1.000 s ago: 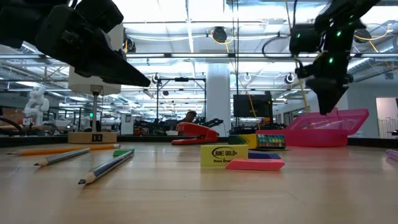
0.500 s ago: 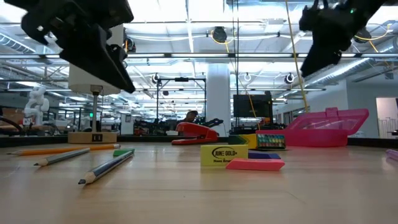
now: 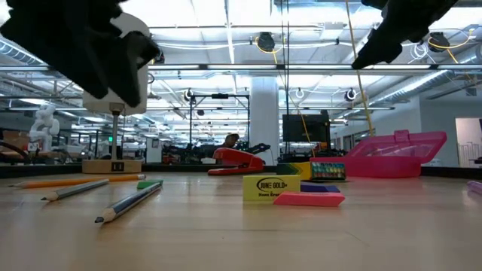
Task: Pack school essentials
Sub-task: Put the left black pencil into the pink supply box
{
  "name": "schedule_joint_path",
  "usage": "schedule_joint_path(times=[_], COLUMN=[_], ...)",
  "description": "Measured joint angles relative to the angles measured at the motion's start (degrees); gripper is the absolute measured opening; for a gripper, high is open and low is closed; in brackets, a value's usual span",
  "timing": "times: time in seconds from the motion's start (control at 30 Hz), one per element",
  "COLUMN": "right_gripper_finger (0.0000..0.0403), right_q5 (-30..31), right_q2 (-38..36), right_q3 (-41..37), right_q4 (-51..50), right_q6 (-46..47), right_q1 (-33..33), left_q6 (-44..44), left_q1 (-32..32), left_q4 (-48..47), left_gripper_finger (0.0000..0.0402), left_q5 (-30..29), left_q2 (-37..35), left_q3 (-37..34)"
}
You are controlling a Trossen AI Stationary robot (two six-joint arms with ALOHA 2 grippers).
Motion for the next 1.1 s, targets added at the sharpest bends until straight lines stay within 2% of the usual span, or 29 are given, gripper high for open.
schedule_joint_path(times=[0.13, 0.23, 0.33, 0.57, 0.7, 0.8, 0.87, 1.1], right_gripper_finger=[0.0178, 0.0178, 0.0178, 0.0178, 0.0178, 0.0178, 0.0178, 0.0178], right_q5=[0.0, 0.1, 0.2, 0.4, 3.3, 4.6, 4.6, 4.6], right_q2=[0.5, 1.4, 2.4, 3.8, 3.8, 3.7, 3.7, 3.7], right_q3=[0.0, 0.0, 0.0, 0.0, 0.0, 0.0, 0.0, 0.0], right_q4=[1.3, 1.3, 1.2, 1.0, 1.1, 1.7, 2.1, 5.0], right_q6=[4.2, 8.0, 9.7, 8.8, 6.3, 4.4, 4.1, 4.5], right_q1=[2.2, 4.3, 6.4, 7.5, 7.5, 7.3, 7.2, 7.1], left_q6=[-1.7, -13.1, -26.8, -47.5, -51.7, -54.9, -56.5, -73.4], left_q1=[-1.1, 0.0, 0.9, 0.5, 0.4, -0.4, -0.3, 0.1], left_q4=[-3.8, -9.0, -13.7, -21.1, -23.4, -21.1, -21.0, -26.7], left_gripper_finger=[0.0189, 0.0189, 0.0189, 0.0189, 0.0189, 0.0189, 0.0189, 0.0189], left_q5=[-1.6, -4.7, -5.1, -5.2, -7.4, -10.3, -10.3, -5.9], left_q2=[6.3, 9.6, 11.7, 12.7, 12.7, 12.7, 12.7, 12.7], left_q3=[4.7, 8.5, 10.6, 10.6, 10.6, 10.6, 10.6, 10.6])
